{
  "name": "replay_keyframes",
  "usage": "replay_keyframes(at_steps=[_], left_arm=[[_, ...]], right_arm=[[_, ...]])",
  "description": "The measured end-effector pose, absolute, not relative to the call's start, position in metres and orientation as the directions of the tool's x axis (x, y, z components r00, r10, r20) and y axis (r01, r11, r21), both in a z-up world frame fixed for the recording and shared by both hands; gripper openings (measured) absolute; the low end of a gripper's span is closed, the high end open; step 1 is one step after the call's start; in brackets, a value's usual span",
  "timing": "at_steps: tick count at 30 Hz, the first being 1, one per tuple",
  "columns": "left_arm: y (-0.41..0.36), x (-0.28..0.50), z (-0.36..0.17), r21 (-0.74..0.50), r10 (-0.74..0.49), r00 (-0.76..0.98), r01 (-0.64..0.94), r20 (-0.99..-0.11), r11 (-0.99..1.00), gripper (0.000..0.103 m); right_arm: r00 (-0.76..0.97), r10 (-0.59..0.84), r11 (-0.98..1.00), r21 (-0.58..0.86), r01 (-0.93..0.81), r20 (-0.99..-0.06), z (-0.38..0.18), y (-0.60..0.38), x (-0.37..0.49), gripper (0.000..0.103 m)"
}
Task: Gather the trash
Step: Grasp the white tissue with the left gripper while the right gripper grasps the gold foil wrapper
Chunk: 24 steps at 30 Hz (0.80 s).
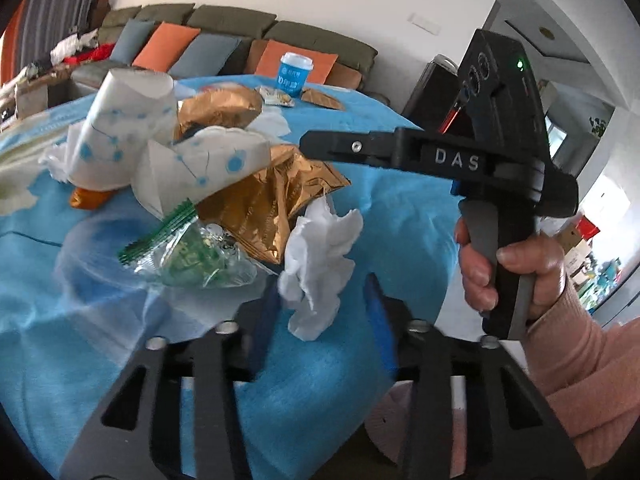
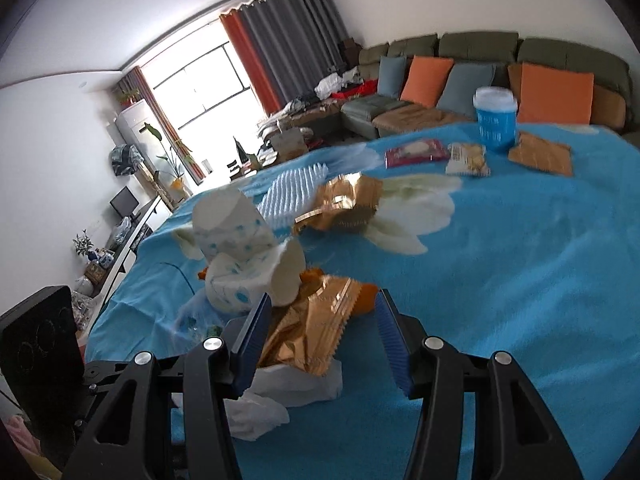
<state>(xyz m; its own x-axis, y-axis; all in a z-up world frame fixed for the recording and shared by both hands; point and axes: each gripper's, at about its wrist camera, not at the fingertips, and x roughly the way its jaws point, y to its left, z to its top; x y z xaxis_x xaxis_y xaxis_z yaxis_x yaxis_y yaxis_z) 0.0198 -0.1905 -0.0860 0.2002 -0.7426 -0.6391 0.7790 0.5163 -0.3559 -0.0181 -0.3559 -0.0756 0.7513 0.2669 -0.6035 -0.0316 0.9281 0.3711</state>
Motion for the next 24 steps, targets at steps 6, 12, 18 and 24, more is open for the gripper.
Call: replay_keyframes(at_steps=[6,12,18,24], left_arm=[[-0.184,0.022,-0.087,-0.366,-0.745,0.197,0.773,-0.638,0.518,0.008],[-0.169,0.015,-0.076,-0.360,-0.760,0.219,0.778,-0.612,0.515,0.005],[-0.145,0.012,-0.067,-0.362,-0.769,0.256,0.766,-0.586,0.531,0.005],[-0.116,0.011,-0.056,-0.362,-0.768,0.308,0.743,-0.562,0.563,0.005]], right_arm=[[0.719,0.325,0.899,0.436,-0.033,-0.615,-0.090,-0.359,-0.013,0.047],[0.720,0.326,0.900,0.433,-0.040,-0.613,-0.088,-0.358,-0.017,0.023],[0.748,0.247,0.928,0.372,0.000,-0.616,-0.075,-0.363,-0.027,0.018],[0.782,0.182,0.942,0.333,0.035,-0.597,-0.059,-0.372,-0.038,0.013]])
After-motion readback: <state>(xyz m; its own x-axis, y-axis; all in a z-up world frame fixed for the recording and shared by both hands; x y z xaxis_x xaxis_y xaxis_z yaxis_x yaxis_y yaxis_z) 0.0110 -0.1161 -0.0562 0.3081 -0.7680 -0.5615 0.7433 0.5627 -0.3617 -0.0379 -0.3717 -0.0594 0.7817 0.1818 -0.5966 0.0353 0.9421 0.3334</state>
